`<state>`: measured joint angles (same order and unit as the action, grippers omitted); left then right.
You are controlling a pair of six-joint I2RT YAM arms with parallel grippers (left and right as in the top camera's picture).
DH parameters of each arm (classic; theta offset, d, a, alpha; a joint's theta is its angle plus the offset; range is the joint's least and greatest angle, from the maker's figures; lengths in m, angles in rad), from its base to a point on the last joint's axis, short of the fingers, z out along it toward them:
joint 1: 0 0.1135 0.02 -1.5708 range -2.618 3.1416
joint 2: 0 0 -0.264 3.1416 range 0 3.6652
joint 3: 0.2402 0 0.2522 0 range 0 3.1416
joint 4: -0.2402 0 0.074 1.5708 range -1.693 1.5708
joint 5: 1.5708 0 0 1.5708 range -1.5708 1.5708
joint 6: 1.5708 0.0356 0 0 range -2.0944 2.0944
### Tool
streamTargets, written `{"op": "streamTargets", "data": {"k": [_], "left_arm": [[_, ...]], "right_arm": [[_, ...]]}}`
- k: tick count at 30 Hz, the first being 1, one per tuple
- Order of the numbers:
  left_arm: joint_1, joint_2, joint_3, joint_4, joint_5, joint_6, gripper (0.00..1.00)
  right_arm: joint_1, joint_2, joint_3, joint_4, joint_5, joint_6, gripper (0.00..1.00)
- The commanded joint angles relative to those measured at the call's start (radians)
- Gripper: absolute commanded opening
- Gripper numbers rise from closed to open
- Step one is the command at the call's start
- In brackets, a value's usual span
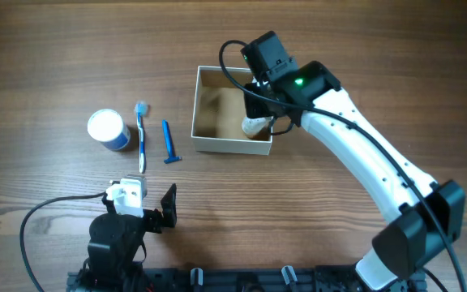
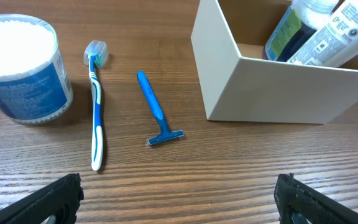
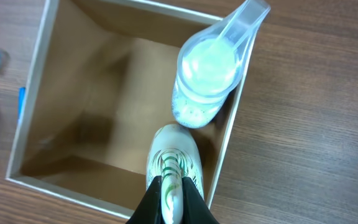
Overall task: Pack container
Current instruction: 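Carry the tube with the right gripper and drop it into the box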
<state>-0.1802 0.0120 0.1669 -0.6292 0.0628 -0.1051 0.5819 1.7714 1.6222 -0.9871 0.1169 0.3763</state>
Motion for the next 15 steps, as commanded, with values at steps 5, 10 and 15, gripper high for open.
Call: {"op": "streamTargets", "data": {"k": [5, 10, 15], "left_arm": [[0.008, -0.009, -0.004, 0.003, 0.016, 0.020, 1.00], [0.008, -0.009, -0.004, 0.003, 0.016, 0.020, 1.00], [0.008, -0.009, -0.004, 0.003, 0.016, 0.020, 1.00]], "right_arm": [[-0.001, -0.047, 0.023, -0.006, 0.040, -0.036, 0.74], [-0.116, -0.243, 0.024, -0.069, 0.040, 0.079, 0.91], [-0.437, -0.389, 0.023, -0.144, -0.055, 0.104, 1.00]]}}
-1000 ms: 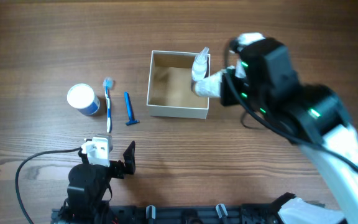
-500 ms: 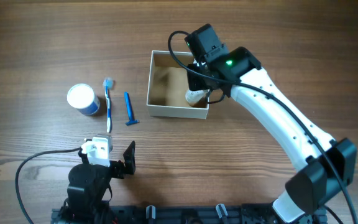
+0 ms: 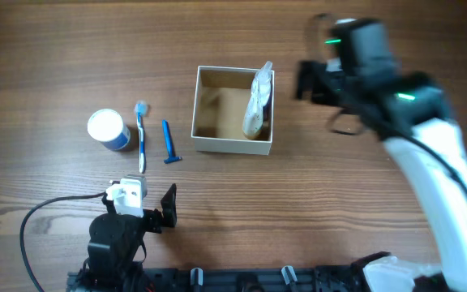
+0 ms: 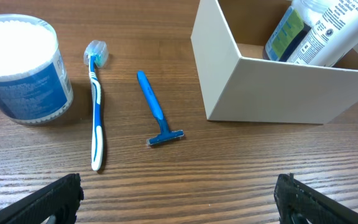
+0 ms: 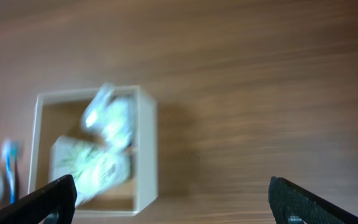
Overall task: Pack container
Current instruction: 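Carry the tube with the right gripper and drop it into the box, then reach the left gripper to the cotton-swab tub and grasp it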
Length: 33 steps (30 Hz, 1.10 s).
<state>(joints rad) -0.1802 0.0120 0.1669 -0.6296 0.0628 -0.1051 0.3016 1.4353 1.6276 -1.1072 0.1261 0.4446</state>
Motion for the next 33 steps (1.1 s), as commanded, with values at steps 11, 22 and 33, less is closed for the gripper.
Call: {"op": "streamTargets", "data": {"k": [11, 22, 33], "left_arm": [[0.008, -0.009, -0.004, 0.033, 0.016, 0.019, 1.00], [0.009, 0.184, 0.286, 0.084, -0.040, -0.150, 1.00], [0.023, 1.041, 0.999, -0.113, -0.128, 0.096, 1.00]], "right_arm": [[-0.378, -0.037, 0.015, -0.069, -0.120, 0.026, 1.00], [-0.378, -0.035, 0.015, -0.068, -0.121, 0.029, 1.00], [-0.378, -0.035, 0.015, -0.068, -0.121, 0.029, 1.00]]}}
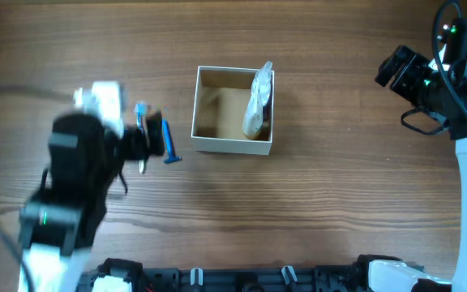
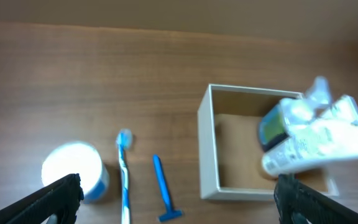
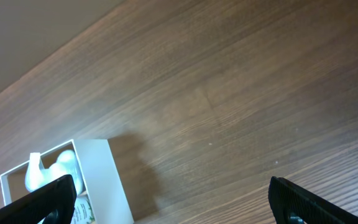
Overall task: Pack container
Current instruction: 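Reach the left gripper to the cotton-swab tub and grasp it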
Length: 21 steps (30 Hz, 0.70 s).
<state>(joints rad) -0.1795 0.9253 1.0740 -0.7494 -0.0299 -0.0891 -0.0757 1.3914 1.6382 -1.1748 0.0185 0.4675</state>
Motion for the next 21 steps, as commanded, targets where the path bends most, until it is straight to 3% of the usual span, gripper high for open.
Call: {"op": "streamTargets", "data": {"k": [1, 6, 12, 21], "left_arm": [[0.045, 0.182, 0.121, 0.012, -0.048, 0.027, 1.00], [0.205, 0.397, 0.163, -0.016, -0.031, -0.155, 1.00], [0.295, 0.605, 0.163, -0.060, 0.025, -0.154, 1.00], [0.314, 0.772, 0.163, -0.056, -0.043, -0.151, 1.00]], "right_arm": [[-0.001, 0.009, 0.004, -0.001, -0.013, 0.005, 1.00], [-0.001, 0.009, 0.004, -0.001, -0.013, 0.006, 1.00], [-0.001, 0.009, 0.004, -0.001, -0.013, 0.005, 1.00], [-0.001, 0.009, 0.004, -0.001, -0.013, 0.005, 1.00]]}}
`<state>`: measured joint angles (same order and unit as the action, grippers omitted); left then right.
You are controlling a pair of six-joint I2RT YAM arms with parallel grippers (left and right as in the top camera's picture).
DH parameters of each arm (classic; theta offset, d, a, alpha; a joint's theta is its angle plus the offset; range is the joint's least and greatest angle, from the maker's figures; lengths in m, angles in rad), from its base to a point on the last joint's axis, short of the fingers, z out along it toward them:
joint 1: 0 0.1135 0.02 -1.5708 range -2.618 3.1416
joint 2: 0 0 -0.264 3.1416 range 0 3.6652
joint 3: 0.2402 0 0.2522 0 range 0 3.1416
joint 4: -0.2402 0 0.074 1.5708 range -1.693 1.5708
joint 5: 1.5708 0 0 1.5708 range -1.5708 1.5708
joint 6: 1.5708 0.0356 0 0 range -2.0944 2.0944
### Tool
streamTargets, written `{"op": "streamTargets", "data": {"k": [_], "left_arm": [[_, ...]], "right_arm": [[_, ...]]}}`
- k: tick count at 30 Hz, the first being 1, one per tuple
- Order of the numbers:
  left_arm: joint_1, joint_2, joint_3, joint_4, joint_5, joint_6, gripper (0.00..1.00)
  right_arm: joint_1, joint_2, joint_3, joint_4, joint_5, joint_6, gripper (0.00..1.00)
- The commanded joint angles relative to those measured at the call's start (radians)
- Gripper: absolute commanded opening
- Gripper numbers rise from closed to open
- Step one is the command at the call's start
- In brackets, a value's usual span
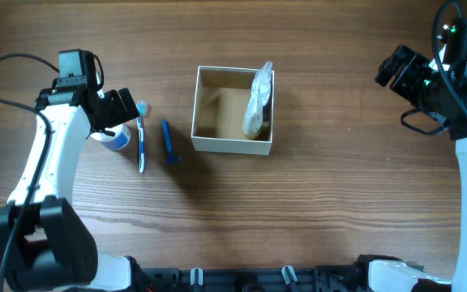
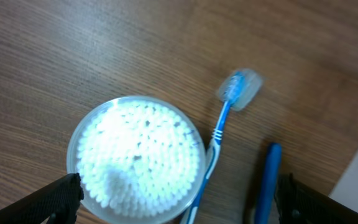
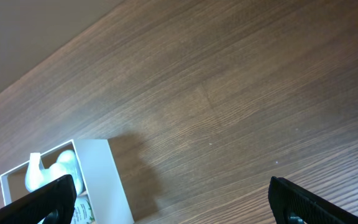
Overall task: Pack container
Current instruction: 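Reach the left gripper to the cotton-swab tub and grasp it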
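Note:
An open white cardboard box (image 1: 217, 144) stands mid-table, with a clear bottle and a white tube (image 1: 258, 101) leaning in its right side. Left of it lie a blue razor (image 1: 167, 142), a blue toothbrush (image 1: 141, 146) and a round tub of cotton swabs (image 1: 113, 138). My left gripper (image 1: 118, 105) hangs open just over the tub (image 2: 135, 158), one finger on each side; the toothbrush (image 2: 219, 134) and razor (image 2: 263, 180) lie to the tub's right. My right gripper (image 1: 396, 71) is open at the far right, holding nothing.
Bare wood table lies around everything. The right wrist view shows the box (image 3: 98, 180) far off at lower left. In the left wrist view the box corner is just right of the razor.
My left arm has moved from higher over the toiletries to low over the cotton swab tub at the left. The right arm has not moved.
My right gripper was shut on the white tube inside the box while the left rested at the table's front edge. Then the right was open and away, with the tube left leaning in the box. Later the left stood raised over the toiletries; now it is at the tub.

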<state>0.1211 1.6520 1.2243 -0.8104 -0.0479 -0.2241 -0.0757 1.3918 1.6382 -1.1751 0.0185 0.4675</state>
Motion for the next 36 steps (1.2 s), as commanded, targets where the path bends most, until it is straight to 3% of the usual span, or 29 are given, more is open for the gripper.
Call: {"op": "streamTargets", "data": {"k": [1, 19, 27, 31, 36], "left_arm": [[0.013, 0.064, 0.013, 0.006, -0.030, -0.016, 1.00], [0.040, 0.109, 0.015, -0.033, -0.055, -0.016, 1.00], [0.033, -0.117, 0.106, -0.262, -0.059, -0.050, 1.00], [0.079, -0.131, 0.098, -0.340, -0.058, -0.050, 1.00], [0.151, -0.109, -0.006, -0.259, -0.024, -0.050, 1.00]], "right_arm": [[-0.001, 0.009, 0.004, 0.000, -0.013, 0.006, 1.00], [-0.001, 0.009, 0.004, 0.000, -0.013, 0.006, 1.00], [-0.001, 0.009, 0.004, 0.000, -0.013, 0.006, 1.00], [-0.001, 0.009, 0.004, 0.000, -0.013, 0.006, 1.00], [-0.001, 0.009, 0.004, 0.000, -0.013, 0.006, 1.00]]}}
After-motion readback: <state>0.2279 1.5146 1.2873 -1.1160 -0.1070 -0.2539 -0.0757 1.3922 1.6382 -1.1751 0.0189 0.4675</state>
